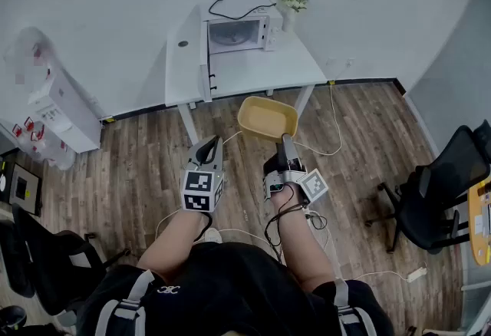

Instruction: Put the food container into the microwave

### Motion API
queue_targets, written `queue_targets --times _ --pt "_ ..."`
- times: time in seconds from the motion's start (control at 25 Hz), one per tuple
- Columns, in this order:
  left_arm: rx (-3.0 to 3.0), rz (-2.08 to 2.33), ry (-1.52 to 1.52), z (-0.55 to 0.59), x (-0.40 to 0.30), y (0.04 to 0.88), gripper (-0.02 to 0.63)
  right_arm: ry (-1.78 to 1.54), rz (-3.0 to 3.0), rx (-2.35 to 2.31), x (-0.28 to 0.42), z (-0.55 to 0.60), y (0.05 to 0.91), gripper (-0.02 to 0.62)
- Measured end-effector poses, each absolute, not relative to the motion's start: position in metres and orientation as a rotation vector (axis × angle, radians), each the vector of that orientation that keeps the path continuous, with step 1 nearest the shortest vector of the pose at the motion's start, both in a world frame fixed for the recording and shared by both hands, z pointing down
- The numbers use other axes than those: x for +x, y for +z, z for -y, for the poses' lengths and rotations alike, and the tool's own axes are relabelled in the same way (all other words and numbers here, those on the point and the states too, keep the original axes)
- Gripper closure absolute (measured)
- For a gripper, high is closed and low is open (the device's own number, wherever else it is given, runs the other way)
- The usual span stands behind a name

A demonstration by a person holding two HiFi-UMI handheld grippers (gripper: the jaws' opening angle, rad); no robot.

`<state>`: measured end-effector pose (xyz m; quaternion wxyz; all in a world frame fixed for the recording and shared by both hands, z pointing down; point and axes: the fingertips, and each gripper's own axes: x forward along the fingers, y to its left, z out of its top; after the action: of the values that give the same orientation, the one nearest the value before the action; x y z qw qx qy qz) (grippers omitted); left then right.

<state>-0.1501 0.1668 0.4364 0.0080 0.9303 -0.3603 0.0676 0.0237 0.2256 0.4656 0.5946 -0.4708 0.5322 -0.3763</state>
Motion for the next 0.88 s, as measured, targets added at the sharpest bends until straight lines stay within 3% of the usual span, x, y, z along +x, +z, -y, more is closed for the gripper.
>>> queue_targets --times 0.88 --pt "2.901 1.077 0.175 -0.077 -0.182 0.444 0.604 -0.858 -1.234 -1.158 -0.011 -0.143 0.472 0.377"
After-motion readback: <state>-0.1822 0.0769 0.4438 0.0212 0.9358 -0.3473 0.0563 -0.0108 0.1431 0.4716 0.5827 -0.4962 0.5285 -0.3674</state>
